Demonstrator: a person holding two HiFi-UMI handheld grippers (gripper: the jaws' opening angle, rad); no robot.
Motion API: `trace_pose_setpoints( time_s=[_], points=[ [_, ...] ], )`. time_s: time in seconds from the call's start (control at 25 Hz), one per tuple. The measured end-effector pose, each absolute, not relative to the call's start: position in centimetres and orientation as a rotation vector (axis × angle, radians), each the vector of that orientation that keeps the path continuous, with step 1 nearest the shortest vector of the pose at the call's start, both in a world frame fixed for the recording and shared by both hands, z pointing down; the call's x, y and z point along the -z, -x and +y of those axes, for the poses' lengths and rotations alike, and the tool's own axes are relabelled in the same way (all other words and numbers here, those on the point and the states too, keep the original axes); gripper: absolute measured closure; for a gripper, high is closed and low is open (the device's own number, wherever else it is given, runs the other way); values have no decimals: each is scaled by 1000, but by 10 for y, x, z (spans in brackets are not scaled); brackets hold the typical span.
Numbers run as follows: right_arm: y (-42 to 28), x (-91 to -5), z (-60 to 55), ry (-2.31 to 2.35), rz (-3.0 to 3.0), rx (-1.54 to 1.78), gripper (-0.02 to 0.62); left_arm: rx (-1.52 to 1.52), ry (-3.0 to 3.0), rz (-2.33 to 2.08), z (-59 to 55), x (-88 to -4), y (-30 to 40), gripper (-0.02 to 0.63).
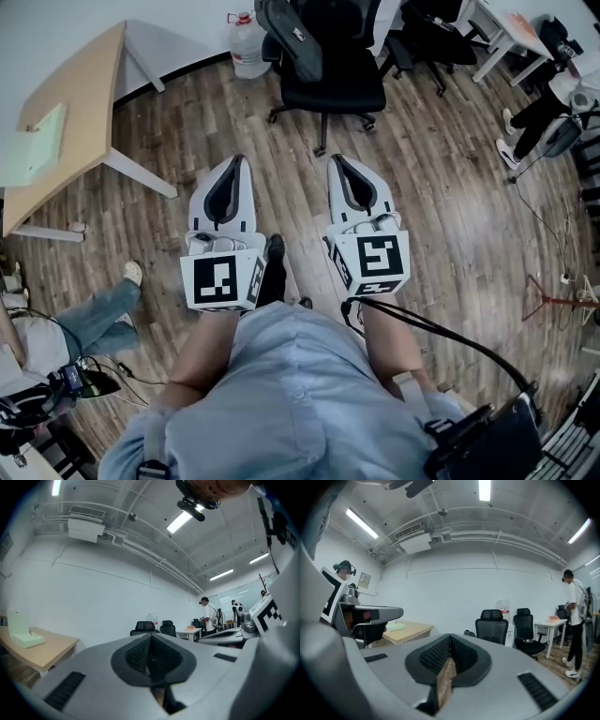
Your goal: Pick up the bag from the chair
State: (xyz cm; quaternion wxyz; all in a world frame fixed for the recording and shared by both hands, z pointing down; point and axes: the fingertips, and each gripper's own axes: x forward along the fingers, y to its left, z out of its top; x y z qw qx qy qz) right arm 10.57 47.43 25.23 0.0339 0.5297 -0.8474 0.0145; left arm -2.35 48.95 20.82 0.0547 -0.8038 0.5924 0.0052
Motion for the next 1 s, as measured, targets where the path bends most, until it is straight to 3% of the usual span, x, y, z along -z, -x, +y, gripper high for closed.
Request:
trace_pose_setpoints(
  time_s=[0.56, 1.0],
  points=[
    [-66, -224, 288, -1704, -2585, 42, 594, -65, 2443, 1721, 305, -183, 63, 604],
    [-57, -220, 237, -1737, -2561, 50, 594, -53, 2474, 1714, 248, -188, 75, 604]
  ],
)
